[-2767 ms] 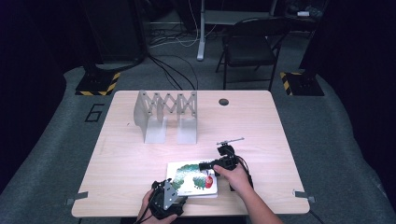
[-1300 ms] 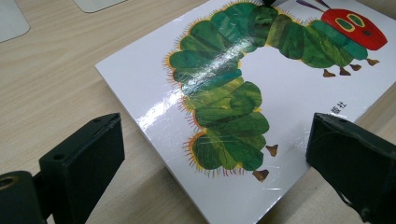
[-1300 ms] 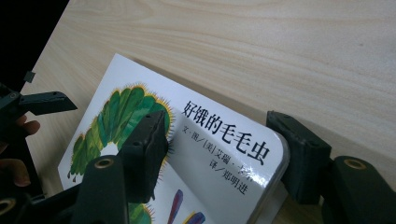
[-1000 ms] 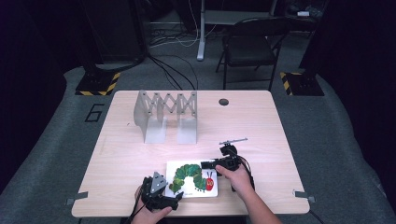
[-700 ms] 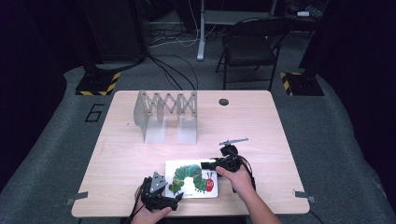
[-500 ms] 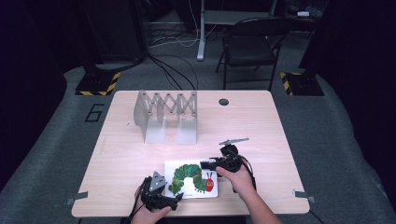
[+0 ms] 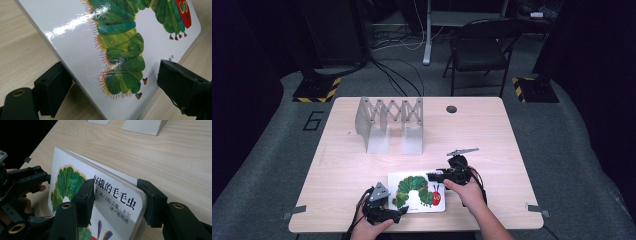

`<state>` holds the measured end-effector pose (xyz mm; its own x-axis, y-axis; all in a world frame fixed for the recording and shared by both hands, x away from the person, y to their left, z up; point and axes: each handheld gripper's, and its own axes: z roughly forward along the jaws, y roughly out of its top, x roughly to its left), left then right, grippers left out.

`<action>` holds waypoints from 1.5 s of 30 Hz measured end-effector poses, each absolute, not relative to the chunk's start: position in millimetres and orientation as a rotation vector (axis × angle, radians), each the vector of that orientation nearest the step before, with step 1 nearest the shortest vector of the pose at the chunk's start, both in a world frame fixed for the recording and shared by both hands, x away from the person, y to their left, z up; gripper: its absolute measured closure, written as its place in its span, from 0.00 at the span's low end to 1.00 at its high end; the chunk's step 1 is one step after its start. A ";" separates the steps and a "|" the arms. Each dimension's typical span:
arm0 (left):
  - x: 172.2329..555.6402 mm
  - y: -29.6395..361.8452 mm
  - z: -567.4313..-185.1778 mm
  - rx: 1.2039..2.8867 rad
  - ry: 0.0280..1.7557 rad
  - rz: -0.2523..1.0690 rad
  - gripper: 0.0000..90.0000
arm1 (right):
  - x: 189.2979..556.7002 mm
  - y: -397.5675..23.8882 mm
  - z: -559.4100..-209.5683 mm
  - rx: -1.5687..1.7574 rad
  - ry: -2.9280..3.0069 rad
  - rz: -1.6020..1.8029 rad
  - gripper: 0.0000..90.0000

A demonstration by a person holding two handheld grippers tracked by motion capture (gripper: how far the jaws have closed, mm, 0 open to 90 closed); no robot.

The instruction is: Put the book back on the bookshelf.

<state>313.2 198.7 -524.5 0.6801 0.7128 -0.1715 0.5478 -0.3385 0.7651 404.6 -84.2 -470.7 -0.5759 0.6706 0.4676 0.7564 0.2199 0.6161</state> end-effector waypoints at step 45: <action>336.2 225.1 -485.6 1.981 1.046 0.499 0.54 | 399.8 -61.9 -432.6 -1.237 -2.496 -1.405 0.45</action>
